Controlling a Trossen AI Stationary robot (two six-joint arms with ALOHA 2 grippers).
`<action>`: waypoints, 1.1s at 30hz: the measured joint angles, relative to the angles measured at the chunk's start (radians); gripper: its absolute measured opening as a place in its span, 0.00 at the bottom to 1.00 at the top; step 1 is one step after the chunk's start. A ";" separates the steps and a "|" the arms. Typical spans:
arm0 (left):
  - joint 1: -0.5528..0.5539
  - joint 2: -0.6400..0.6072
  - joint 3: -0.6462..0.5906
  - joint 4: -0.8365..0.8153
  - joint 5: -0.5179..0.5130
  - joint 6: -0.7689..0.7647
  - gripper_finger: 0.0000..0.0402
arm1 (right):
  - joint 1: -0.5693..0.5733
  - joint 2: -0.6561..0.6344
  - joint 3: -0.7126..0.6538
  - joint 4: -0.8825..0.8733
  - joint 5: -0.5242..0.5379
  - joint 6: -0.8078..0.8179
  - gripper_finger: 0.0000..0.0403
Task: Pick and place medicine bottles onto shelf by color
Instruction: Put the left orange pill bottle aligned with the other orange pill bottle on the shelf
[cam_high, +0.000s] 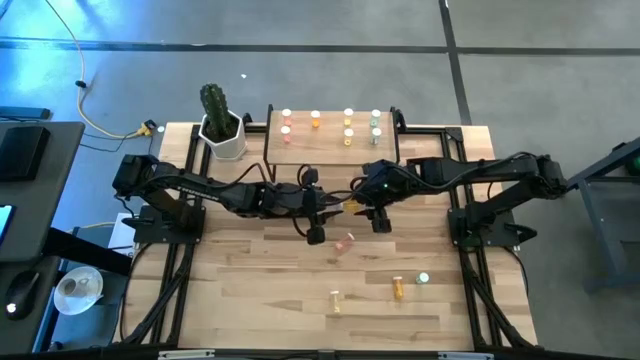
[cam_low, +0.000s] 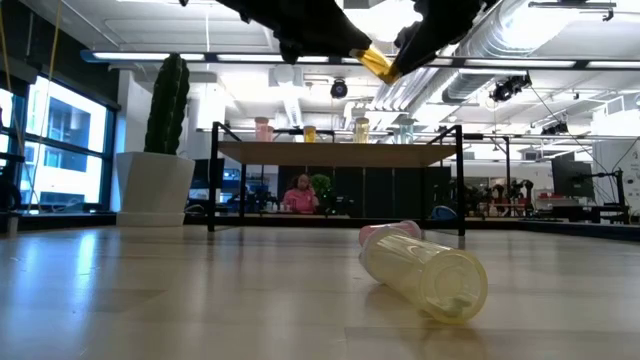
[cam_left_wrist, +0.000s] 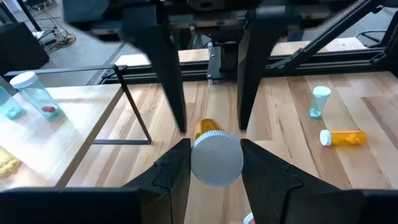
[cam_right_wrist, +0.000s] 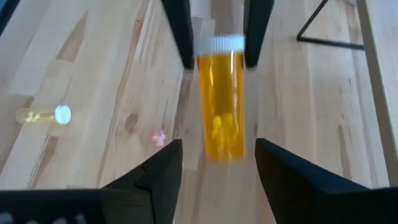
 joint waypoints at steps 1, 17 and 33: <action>0.003 -0.009 0.000 -0.017 0.000 0.000 0.29 | 0.000 -0.002 0.008 -0.017 0.001 0.000 0.48; 0.284 -0.204 0.068 -0.354 0.019 0.000 0.29 | 0.000 -0.007 0.248 -0.249 0.247 -0.027 0.48; 0.591 -0.125 0.538 -0.919 0.216 -0.069 0.29 | -0.040 -0.007 0.250 -0.270 0.252 0.026 0.48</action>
